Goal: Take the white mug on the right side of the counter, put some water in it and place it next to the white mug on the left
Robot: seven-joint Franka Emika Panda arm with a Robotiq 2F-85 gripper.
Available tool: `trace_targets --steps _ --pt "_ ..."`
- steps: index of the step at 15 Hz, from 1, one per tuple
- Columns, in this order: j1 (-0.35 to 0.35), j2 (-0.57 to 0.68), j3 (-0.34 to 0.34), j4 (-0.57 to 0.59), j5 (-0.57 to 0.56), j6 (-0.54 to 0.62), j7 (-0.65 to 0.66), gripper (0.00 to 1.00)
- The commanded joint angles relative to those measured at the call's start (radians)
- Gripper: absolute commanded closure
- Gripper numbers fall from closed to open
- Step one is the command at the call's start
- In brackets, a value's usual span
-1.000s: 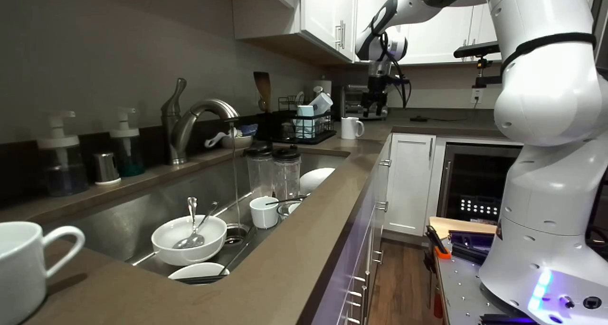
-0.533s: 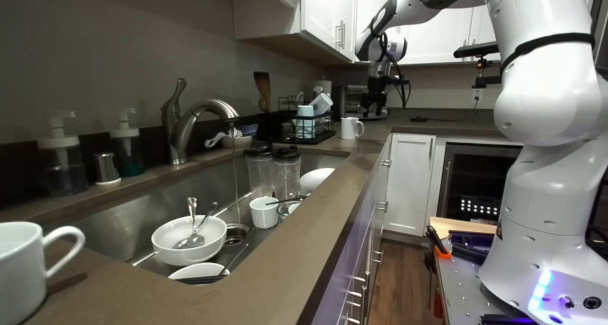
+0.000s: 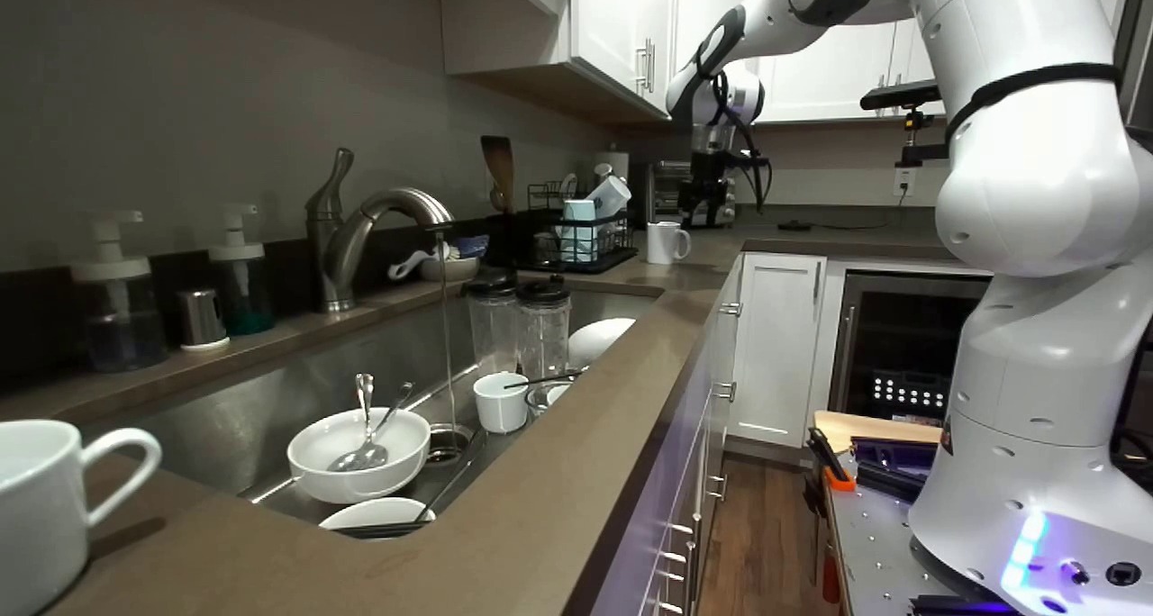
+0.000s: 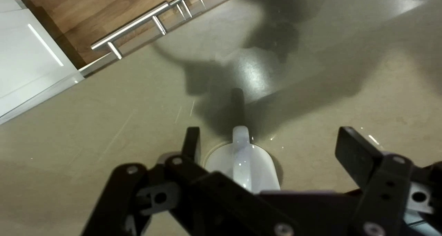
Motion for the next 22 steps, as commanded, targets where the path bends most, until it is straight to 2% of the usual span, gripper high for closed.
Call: trace_targets --steps 1,9,18,19,20,21,22 --pt "-0.03 0.057 0.026 0.063 -0.014 0.032 0.034 0.0" --pt "-0.095 0.13 0.088 0.141 0.005 0.084 0.009 0.0" --pt "-0.143 0.189 0.158 0.233 0.0 0.057 0.003 0.0" --pt "-0.144 0.195 0.163 0.241 -0.001 0.057 0.004 0.08" --pt "-0.145 0.201 0.167 0.247 -0.001 0.056 0.003 0.05" --pt "-0.145 0.208 0.17 0.253 -0.002 0.054 0.004 0.13" --pt "-0.145 0.214 0.173 0.259 -0.003 0.053 0.005 0.09"
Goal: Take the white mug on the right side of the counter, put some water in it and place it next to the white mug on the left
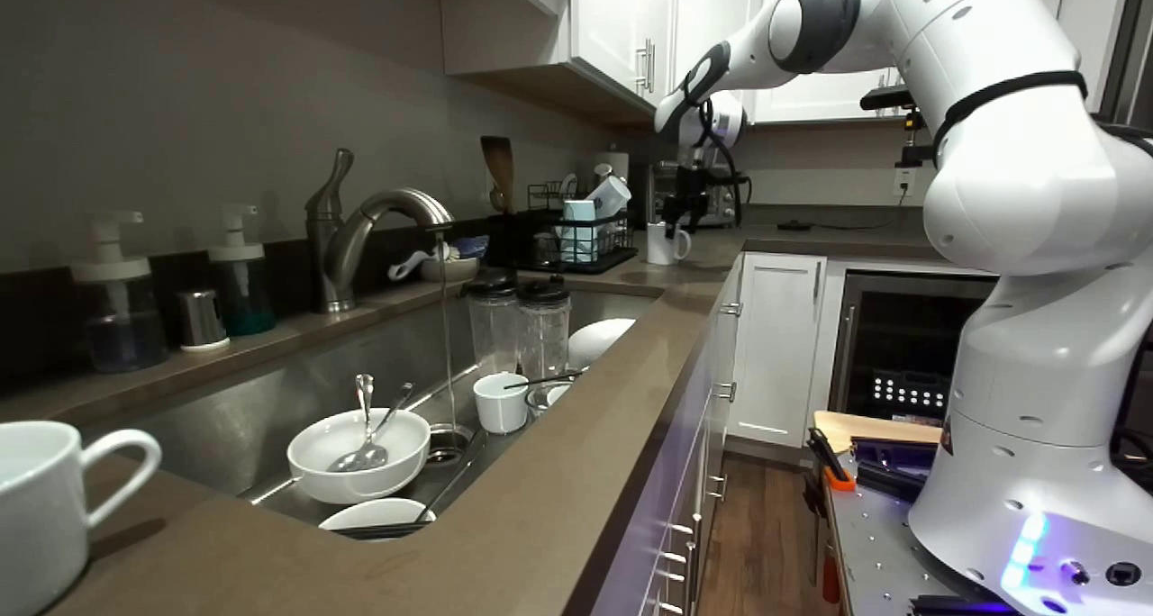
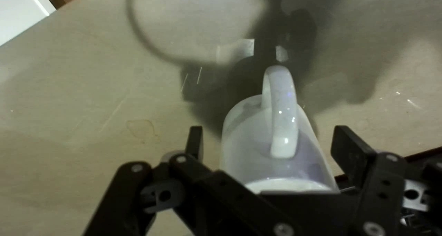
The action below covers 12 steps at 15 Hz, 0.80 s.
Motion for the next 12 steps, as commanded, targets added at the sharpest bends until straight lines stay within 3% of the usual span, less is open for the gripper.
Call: trace_targets --steps 1,4,8,11,12 --pt "-0.023 0.037 0.029 0.056 -0.006 -0.016 -0.006 0.12" --pt "-0.025 0.051 0.031 0.073 -0.013 -0.025 0.001 0.05" --pt "-0.028 0.065 0.027 0.093 -0.023 -0.04 0.008 0.11" --pt "-0.015 0.069 0.005 0.093 -0.016 -0.053 0.005 0.23" --pt "-0.014 0.07 0.002 0.093 -0.016 -0.056 0.005 0.21"
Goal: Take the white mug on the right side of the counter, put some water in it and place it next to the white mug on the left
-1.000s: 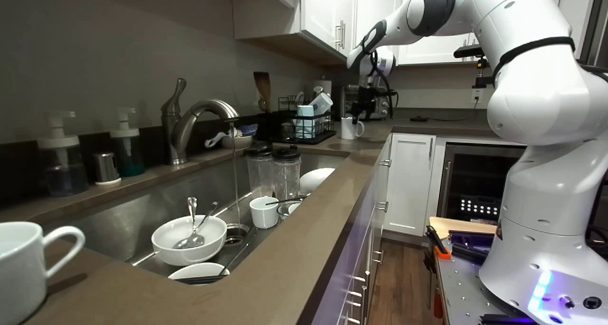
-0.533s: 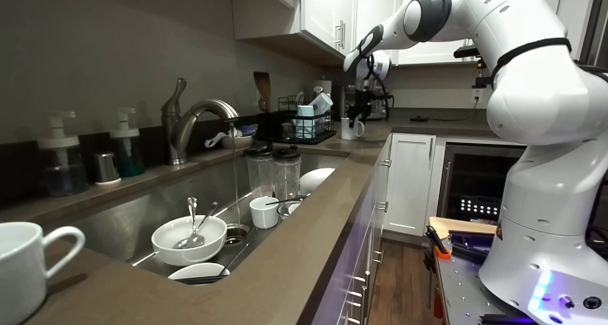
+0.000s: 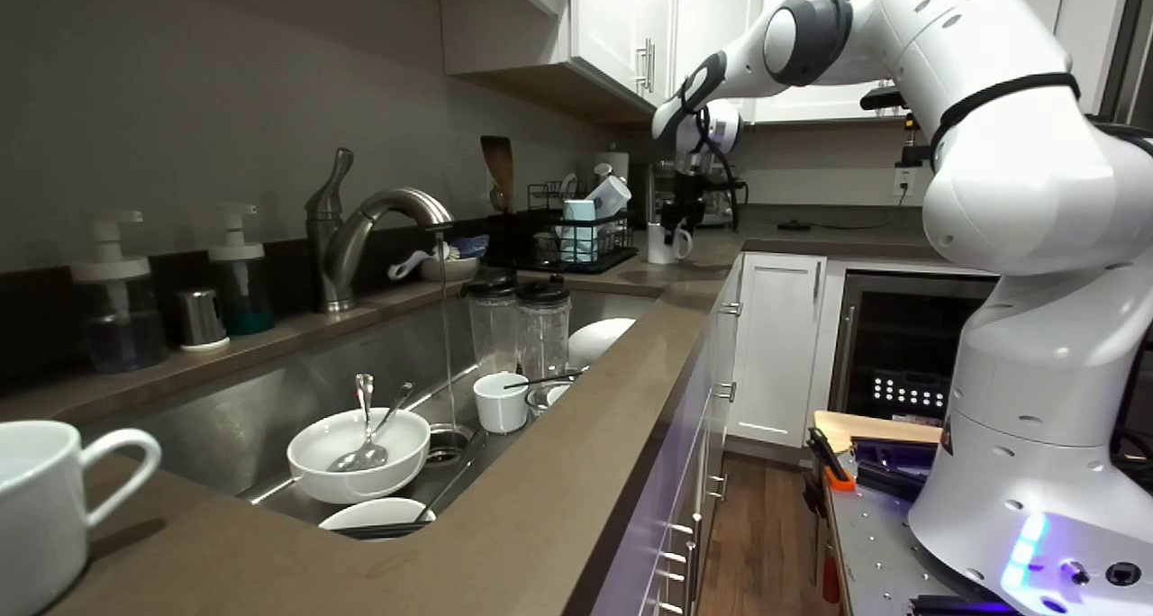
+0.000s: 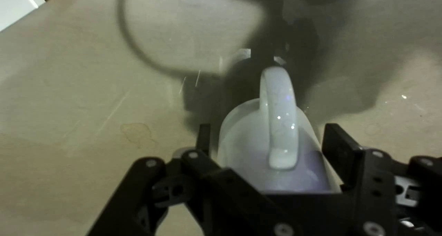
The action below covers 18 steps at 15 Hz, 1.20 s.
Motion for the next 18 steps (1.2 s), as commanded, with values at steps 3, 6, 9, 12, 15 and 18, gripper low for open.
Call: trace_targets --steps 3,6,9,12,15,18 --pt "-0.016 0.03 0.007 0.056 -0.036 -0.056 0.02 0.07" --pt "0.001 0.032 -0.018 0.054 -0.025 -0.07 0.011 0.01" --pt "0.001 0.037 -0.022 0.059 -0.023 -0.079 0.009 0.28" --pt "0.001 0.039 -0.023 0.062 -0.021 -0.087 0.008 0.43" --pt "0.002 0.039 -0.024 0.064 -0.021 -0.096 0.009 0.6" --pt "0.002 0.039 -0.025 0.067 -0.021 -0.096 0.008 0.83"
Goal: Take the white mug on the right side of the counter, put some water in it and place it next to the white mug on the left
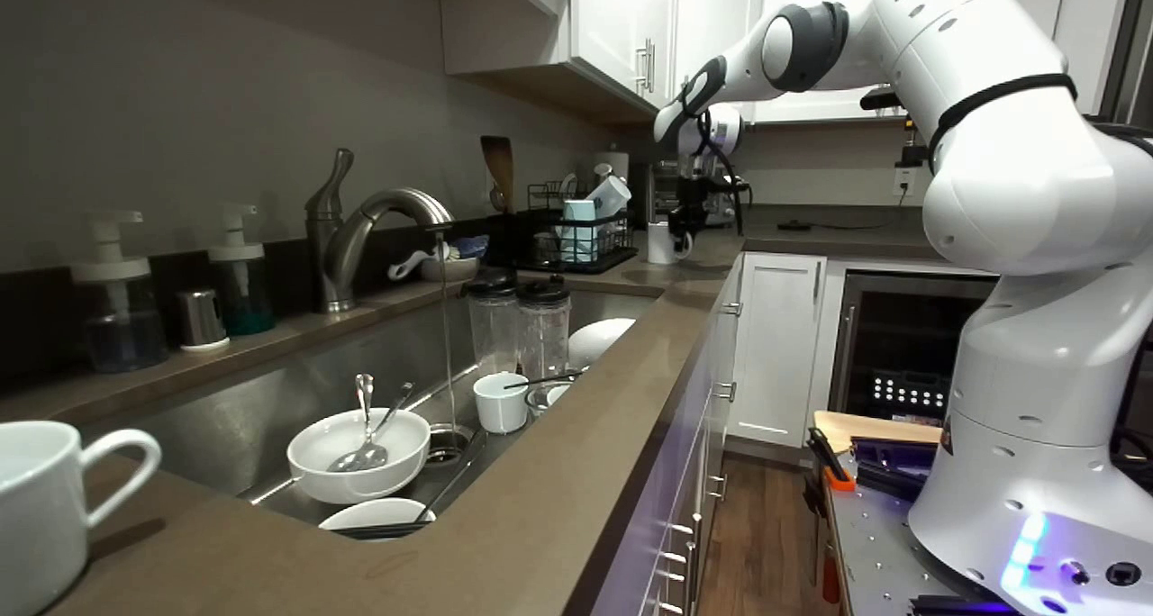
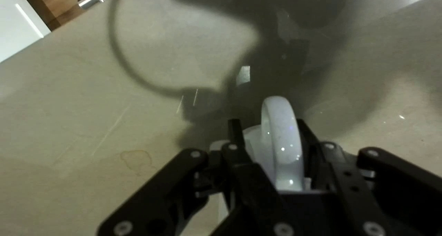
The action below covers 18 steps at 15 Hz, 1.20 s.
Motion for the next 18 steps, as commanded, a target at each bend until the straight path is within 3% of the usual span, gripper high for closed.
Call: trace_targets --steps 1,5,7,18 --pt "0.001 0.019 -0.007 0.043 -0.012 -0.029 0.009 0.88" --pt "0.003 0.014 -0.009 0.039 -0.015 -0.024 0.009 0.99" --pt "0.003 0.009 -0.01 0.033 -0.015 -0.022 0.008 0.95" --pt "0.025 -0.023 -0.026 -0.006 -0.026 -0.002 0.008 0.95"
